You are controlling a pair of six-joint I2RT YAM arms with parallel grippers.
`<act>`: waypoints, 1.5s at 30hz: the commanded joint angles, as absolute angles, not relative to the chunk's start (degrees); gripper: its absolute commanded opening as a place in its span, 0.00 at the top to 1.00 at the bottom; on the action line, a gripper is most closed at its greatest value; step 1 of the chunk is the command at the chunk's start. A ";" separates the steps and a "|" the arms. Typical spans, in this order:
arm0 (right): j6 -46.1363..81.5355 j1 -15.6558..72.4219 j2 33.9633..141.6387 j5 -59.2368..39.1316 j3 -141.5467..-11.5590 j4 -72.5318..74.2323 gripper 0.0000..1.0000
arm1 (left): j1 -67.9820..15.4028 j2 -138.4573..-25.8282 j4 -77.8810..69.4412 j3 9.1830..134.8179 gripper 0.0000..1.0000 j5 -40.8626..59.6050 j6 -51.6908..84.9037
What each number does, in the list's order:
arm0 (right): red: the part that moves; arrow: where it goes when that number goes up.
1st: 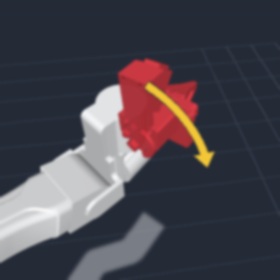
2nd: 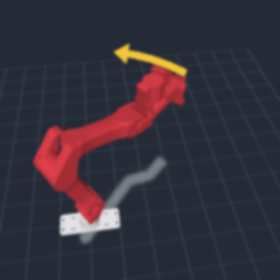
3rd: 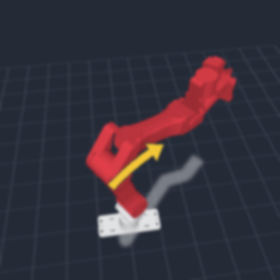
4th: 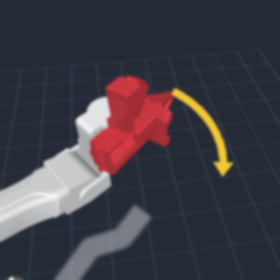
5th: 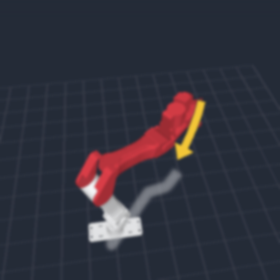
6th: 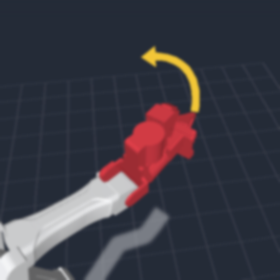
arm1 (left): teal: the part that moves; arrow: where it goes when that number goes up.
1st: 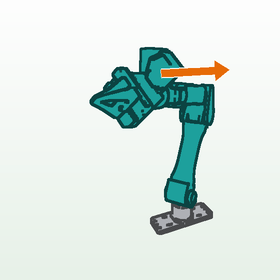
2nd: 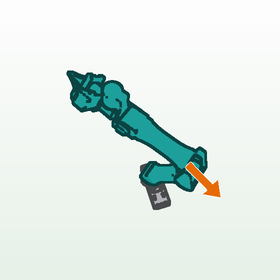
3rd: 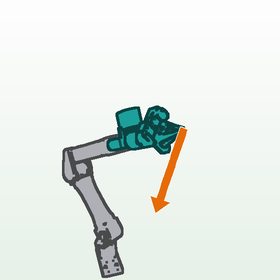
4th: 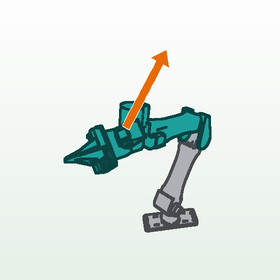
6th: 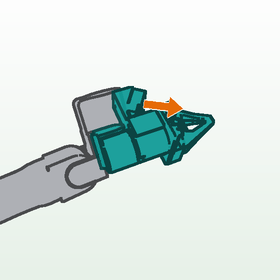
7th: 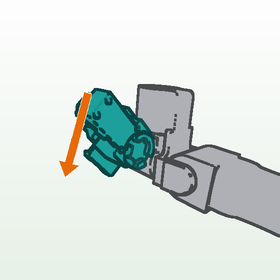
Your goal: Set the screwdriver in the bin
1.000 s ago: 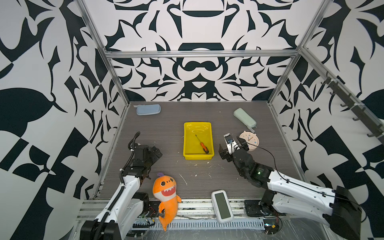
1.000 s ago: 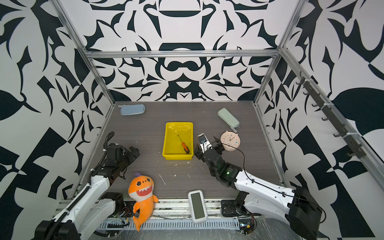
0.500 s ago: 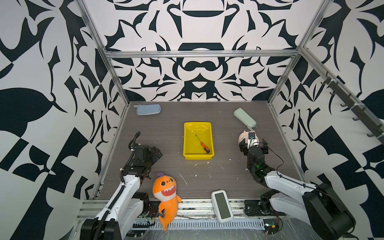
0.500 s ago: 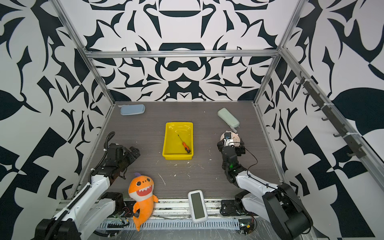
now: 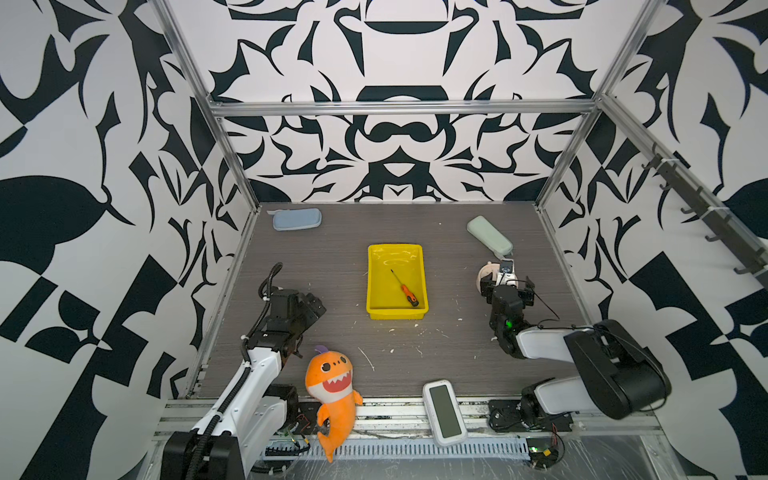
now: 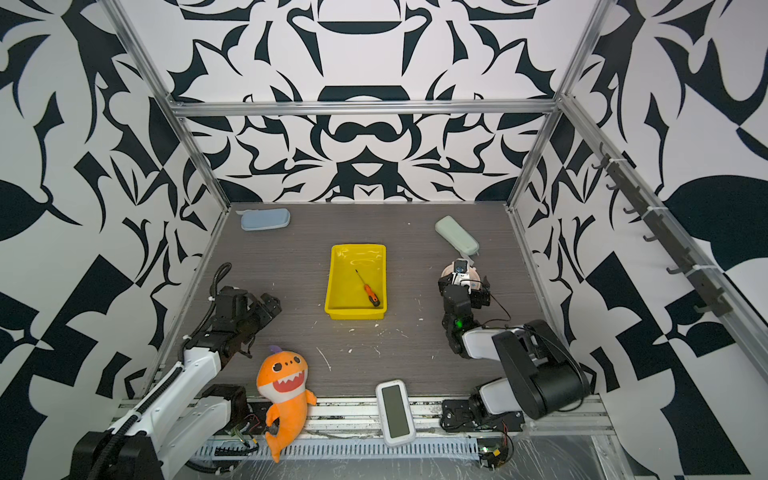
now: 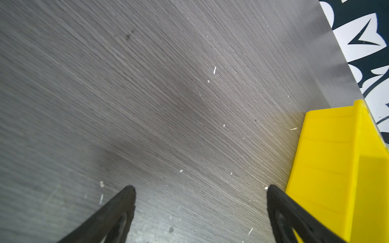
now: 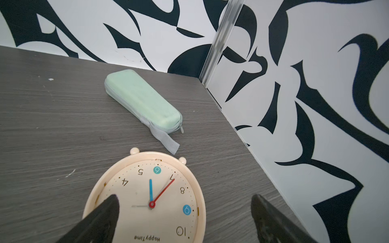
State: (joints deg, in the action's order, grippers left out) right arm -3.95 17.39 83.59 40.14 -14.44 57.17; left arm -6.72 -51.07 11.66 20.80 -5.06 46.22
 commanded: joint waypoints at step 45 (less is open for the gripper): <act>-4.88 12.48 90.62 22.41 -15.03 65.31 0.00 | -6.68 -68.12 -20.48 27.23 0.00 -23.25 9.12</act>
State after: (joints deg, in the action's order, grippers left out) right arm -4.69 12.71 91.55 22.46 -13.93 63.92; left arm -6.72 -67.79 -17.21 28.53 -24.21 12.10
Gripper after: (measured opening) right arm 0.997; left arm 0.996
